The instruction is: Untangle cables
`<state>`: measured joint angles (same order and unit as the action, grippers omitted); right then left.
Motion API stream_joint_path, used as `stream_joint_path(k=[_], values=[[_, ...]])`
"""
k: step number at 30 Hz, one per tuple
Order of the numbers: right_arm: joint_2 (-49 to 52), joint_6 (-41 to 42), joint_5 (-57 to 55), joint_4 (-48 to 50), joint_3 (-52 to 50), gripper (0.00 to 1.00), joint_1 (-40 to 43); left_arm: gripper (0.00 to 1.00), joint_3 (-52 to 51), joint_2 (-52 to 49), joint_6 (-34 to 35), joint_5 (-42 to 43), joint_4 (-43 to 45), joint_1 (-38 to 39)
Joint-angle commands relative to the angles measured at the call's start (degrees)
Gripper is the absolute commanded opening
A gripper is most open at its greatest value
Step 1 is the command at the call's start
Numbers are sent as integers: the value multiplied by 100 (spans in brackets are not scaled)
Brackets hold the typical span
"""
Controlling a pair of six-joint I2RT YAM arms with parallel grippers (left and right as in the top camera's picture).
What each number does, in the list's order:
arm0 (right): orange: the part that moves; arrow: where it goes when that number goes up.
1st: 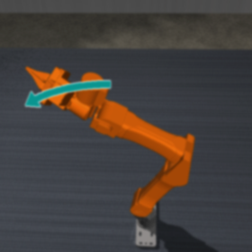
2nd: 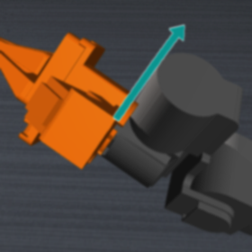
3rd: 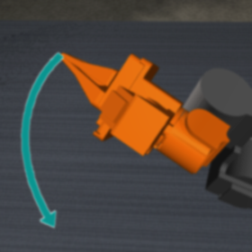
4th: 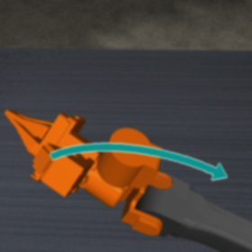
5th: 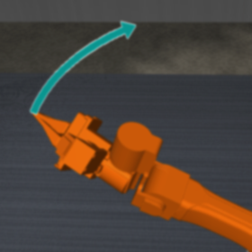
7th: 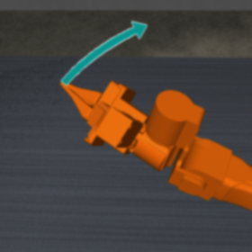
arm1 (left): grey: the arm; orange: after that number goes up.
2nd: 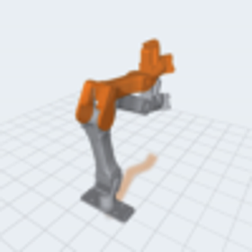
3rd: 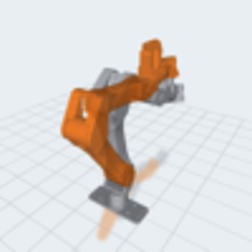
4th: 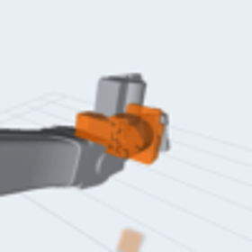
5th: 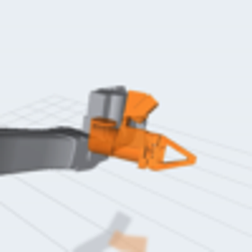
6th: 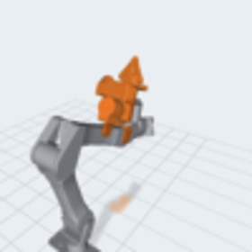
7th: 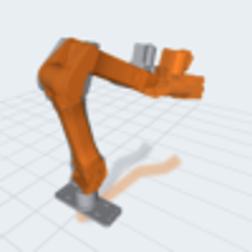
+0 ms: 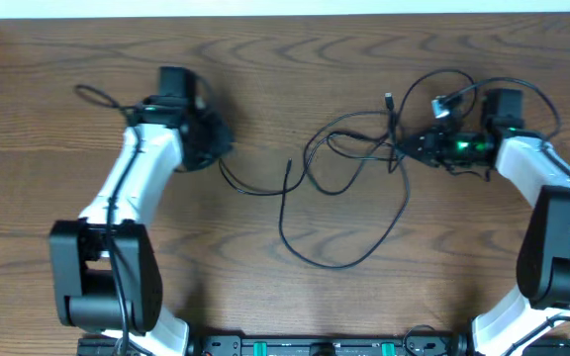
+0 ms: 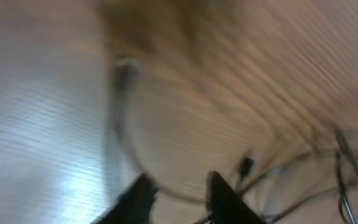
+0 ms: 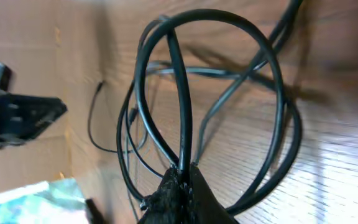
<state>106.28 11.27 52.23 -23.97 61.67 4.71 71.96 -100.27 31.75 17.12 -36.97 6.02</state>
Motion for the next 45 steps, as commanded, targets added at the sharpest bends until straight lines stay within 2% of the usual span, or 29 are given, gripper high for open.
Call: stream_joint_path(k=[1, 8, 15, 18, 26, 29, 37, 42, 45], values=[[9, -37, -422, 15, 17, 1, -238, 48, 24, 105, -101, 188, 389, 656], [11, 111, -951, -116, 15, 1, -214, 50, 24, 103, 682, -13, 1281, 1620], [11, 111, -1294, -177, 15, 1, -212, 50, 24, 90, 1084, -772, 1427, 2267], [11, 111, -1311, -177, 15, 1, -212, 51, 24, 26, 1113, -861, 1578, 2459], [11, 103, -1283, -251, 13, 1, -153, 51, 26, -535, 1843, -863, 2227, 2767], [11, 66, -1283, -269, 13, 1, -155, 52, 24, -767, 1853, -680, 2538, 2883], [11, 66, -1259, -289, 13, 1, -155, 64, 26, -946, 1827, -664, 3099, 3198], [11, -247, -935, -402, 13, 1, -184, 75, 26, -946, 1202, -667, 3235, 3388], [11, -415, -935, -494, 13, 1, -214, 77, 26, -946, 1139, -671, 3237, 3407]])
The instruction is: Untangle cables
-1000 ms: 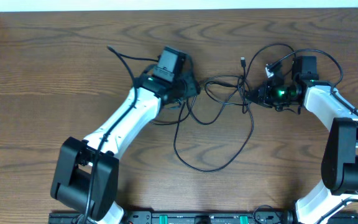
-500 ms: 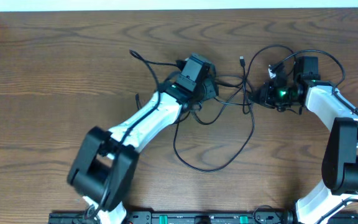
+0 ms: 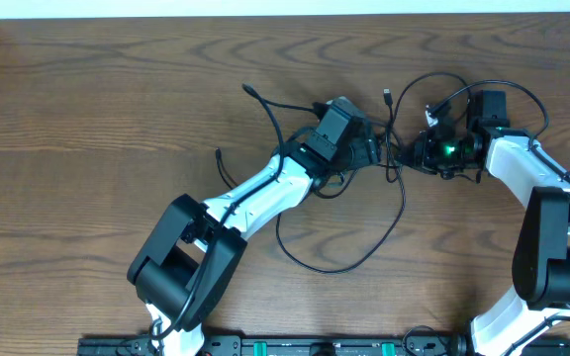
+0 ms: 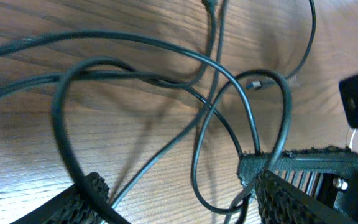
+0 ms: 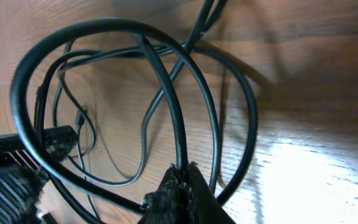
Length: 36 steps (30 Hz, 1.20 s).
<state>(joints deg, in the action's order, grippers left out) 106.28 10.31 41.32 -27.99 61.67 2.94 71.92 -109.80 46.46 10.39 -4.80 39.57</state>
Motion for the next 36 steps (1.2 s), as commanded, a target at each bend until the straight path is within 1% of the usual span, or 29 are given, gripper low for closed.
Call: stream_joint_path(k=[1, 5, 8, 12, 14, 18, 20, 21, 23, 24, 27, 30, 36], values=[[11, -374, 153, -133, 13, 1, -57, 77, 31, 7, -330, -39, 52, 48], [11, -442, 149, -175, 13, 1, -153, 77, 96, 7, -317, -319, 98, 46], [11, -442, 144, -173, 13, 1, -155, 77, 160, 7, -391, -321, -63, 48], [11, -442, 79, -155, 13, 1, -138, 76, 199, 9, -490, -404, -909, 39], [11, -442, 74, -144, 13, 1, -138, 75, 199, 68, -588, -402, -1499, 37], [11, -442, 61, -114, 13, 1, -140, 72, 199, 492, -927, -516, -1884, 39], [11, -439, 61, -114, 13, 1, -138, 72, 205, 778, -1008, -723, -1864, 44], [11, -439, 63, -114, 13, 1, -138, 77, 205, 887, -1051, -837, -1832, 44], [11, -439, 63, -114, 13, 1, -138, 80, 205, 988, -1246, -876, -1694, 42], [11, -439, 63, -114, 13, 1, -138, 80, 205, 988, -1349, -879, -1582, 42], [11, -437, 68, -118, 13, 1, -138, 80, 205, 914, -1353, -1139, -1270, 52], [11, -439, 68, -116, 13, 1, -138, 81, 205, 804, -1366, -1150, -800, 52], [11, -439, 107, -116, 13, 1, -140, 81, 205, 337, -1300, -1150, -258, 109]])
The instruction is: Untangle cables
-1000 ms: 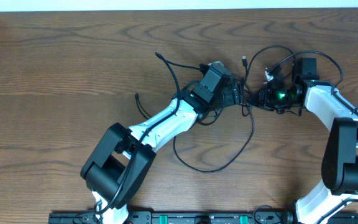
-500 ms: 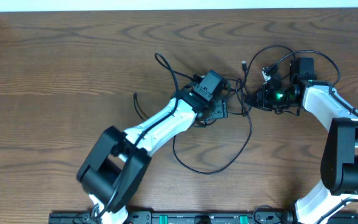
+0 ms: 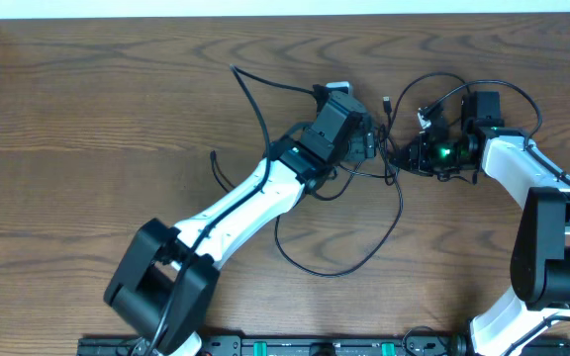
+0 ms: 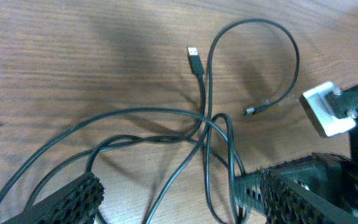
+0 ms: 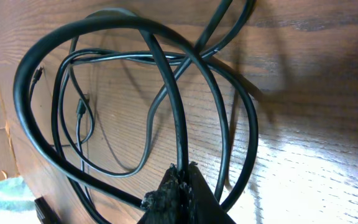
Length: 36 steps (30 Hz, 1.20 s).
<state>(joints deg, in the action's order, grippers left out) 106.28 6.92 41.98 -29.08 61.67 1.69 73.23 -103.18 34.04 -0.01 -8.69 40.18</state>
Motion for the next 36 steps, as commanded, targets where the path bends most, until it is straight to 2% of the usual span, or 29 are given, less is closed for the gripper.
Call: stream_joint_path(k=[1, 20, 30, 36], values=[[11, -101, 44, -7, 13, 1, -15, 81, 74, -348, -59, -109, 160, 63], [11, -101, 109, -7, 13, 1, -31, 82, 72, -970, 205, -111, 811, 393], [11, -101, 122, -7, 13, 1, -31, 82, 72, -1294, 264, -131, 857, 400], [11, -101, 127, -7, 13, 1, -31, 82, 72, -1294, 264, -673, 835, 400]])
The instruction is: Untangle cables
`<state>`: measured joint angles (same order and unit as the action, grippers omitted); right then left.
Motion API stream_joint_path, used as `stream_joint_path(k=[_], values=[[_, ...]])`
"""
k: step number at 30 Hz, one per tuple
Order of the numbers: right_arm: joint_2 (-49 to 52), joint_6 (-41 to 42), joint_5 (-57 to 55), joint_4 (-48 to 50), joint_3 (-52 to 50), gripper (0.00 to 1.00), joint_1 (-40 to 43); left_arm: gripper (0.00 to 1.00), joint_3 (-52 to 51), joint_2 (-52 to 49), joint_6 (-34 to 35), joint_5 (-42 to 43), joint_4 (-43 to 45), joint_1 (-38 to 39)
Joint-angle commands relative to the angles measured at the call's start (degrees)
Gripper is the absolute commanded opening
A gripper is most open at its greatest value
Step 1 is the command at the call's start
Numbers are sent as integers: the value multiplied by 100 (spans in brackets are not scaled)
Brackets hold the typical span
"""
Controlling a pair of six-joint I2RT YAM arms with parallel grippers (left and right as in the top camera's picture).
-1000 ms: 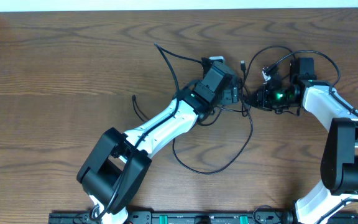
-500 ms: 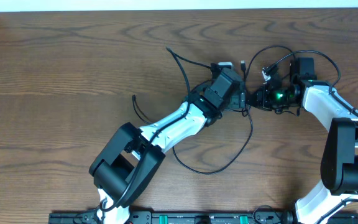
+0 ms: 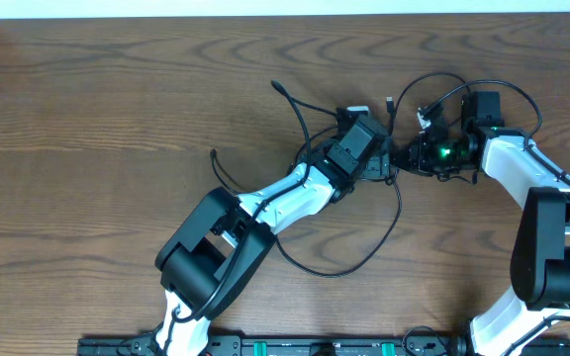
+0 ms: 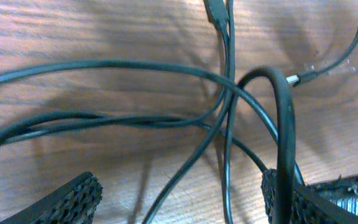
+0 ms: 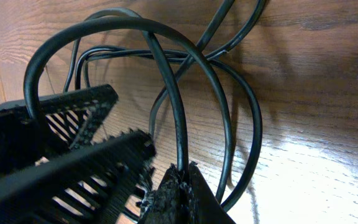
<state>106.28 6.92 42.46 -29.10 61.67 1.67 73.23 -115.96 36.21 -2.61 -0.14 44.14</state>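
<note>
Several black cables lie knotted [image 3: 396, 148] at the table's right middle, and one long loop [image 3: 339, 265] trails toward the front. My right gripper [image 3: 411, 155] is shut on a thick black cable [image 5: 178, 124] that arches up from its fingertips [image 5: 180, 177]. My left gripper [image 3: 380, 163] is open just left of it, low over the knot. Its fingers [image 4: 64, 199] straddle thin cables [image 4: 185, 168], and the thick loop [image 4: 281, 118] passes by the right finger. A USB plug [image 4: 215, 9] lies beyond.
A thin cable end [image 3: 275, 87] sticks out up and left of the knot, and another [image 3: 216, 158] lies further left. A white cable hangs at the right arm. The arm bases' rail [image 3: 315, 346] runs along the front edge.
My left gripper, still open, has moved lower and to the right, right up to the right gripper at the knot. The free cable end at upper left has shifted right. The right gripper has not moved.
My left gripper was first far to the left, away from the knot. Then it stood open over the tangle, then higher and a little back, and now low among the cables. The right gripper has stayed shut on the thick cable throughout.
</note>
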Motion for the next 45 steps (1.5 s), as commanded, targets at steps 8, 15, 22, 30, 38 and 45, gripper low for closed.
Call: stream_joint_path(k=[8, 15, 22, 30, 38, 45], values=[[11, -101, 81, -4, 13, 1, -28, 80, 72, -15, 52, -411, 31, 20], [11, -101, 83, -4, 13, 1, -28, 76, 72, -22, 52, -411, 90, 48], [11, -101, 83, -7, 13, 1, -28, 75, 72, -151, 52, -411, 223, 46], [11, -101, 81, -4, 13, 1, -28, 75, 72, -271, 50, -411, 350, 46], [11, -101, 81, -7, 13, 1, -26, 44, 72, -273, 52, -411, 350, 46], [11, -101, 81, -7, 13, 1, -28, 21, 72, -273, 52, -411, 369, 46]])
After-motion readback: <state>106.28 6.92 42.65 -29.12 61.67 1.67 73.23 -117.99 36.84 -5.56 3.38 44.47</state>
